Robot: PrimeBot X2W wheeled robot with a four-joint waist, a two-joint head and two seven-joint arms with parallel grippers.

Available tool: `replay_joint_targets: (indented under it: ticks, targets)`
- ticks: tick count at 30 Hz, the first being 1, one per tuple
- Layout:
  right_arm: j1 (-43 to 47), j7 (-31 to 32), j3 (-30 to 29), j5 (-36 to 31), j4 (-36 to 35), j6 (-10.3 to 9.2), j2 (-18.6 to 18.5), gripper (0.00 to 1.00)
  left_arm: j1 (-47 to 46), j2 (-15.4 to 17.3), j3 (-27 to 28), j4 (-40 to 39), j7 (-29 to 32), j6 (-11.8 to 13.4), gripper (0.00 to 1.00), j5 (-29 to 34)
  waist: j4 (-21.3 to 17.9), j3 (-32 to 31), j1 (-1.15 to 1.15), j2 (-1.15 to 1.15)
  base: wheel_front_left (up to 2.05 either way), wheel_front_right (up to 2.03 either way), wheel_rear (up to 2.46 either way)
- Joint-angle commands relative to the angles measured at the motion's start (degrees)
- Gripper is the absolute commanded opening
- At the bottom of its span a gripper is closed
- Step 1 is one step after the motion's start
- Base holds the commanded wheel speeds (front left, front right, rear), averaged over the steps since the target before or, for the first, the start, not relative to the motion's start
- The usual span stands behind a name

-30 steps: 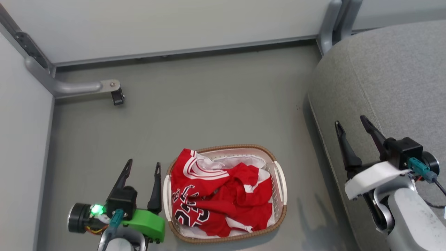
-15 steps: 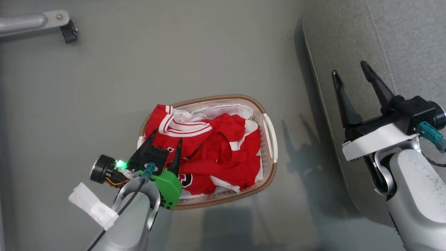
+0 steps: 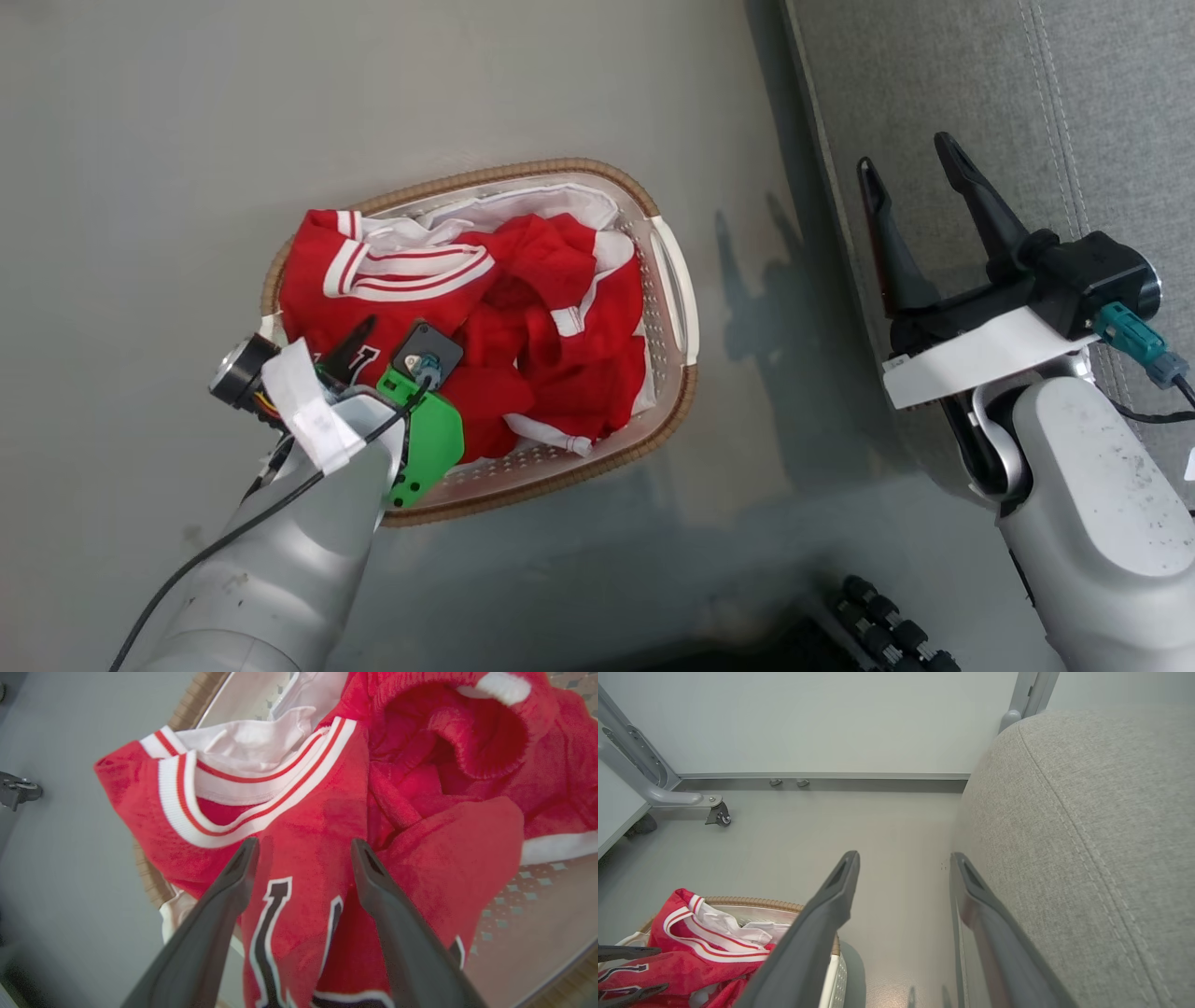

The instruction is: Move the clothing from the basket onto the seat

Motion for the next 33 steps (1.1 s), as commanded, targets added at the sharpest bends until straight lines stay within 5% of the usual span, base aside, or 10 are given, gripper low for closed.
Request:
replay_joint_targets:
  ticks: [1, 13, 14, 15, 16, 23, 33]
  targets:
    - [-1.0, -0.2, 0.2, 0.3, -0.3, -0.02, 0.2, 1.0, -1.7, 0.2, -0.6, 0.9, 2.0, 0.8, 1.0, 0.9, -3.0, 3.6, -0.01, 0.0, 0.0, 0.0, 0.0]
    - [-3.0, -0.2, 2.9, 2.7, -0.9, -0.02, 1.9, 1.0, -7.6, 2.2, -6.6, 3.2, 16.4, 0.2, 1.0, 5.8, -6.3, 8.2, -0.01, 0.0, 0.0, 0.0, 0.0]
    - [-3.0, -0.2, 2.9, 3.4, -0.9, -0.02, 2.0, 1.0, -7.9, 2.2, -6.8, 3.3, 18.2, 0.0, 0.85, 5.7, -6.3, 8.3, -0.01, 0.0, 0.0, 0.0, 0.0]
    - [-3.1, -0.2, 3.0, 3.5, -1.0, -0.02, 1.9, 1.0, -8.0, 2.0, -6.8, 3.3, 19.6, 0.0, 0.37, 5.5, -6.3, 8.4, -0.01, 0.0, 0.0, 0.0, 0.0]
    - [-3.4, -0.2, 3.5, 3.5, -1.2, -0.02, 1.6, 1.0, -8.3, 1.8, -6.9, 3.3, 21.0, -0.3, 0.0, 5.3, -6.3, 8.5, -0.01, 0.0, 0.0, 0.0, 0.0]
    - [-3.7, -0.2, 4.4, 3.5, -0.9, -0.02, 1.1, 1.0, -6.8, 0.6, -7.1, 3.4, 26.0, 0.3, 0.0, 3.7, -5.5, 7.2, -0.01, 0.0, 0.0, 0.0, 0.0]
    - [-1.3, -0.2, 5.4, 3.1, 0.7, -0.02, 0.6, 1.0, -1.6, 0.1, -7.2, 1.5, 10.2, -1.1, 0.0, -0.4, -3.3, -0.6, -0.01, 0.0, 0.0, 0.0, 0.0]
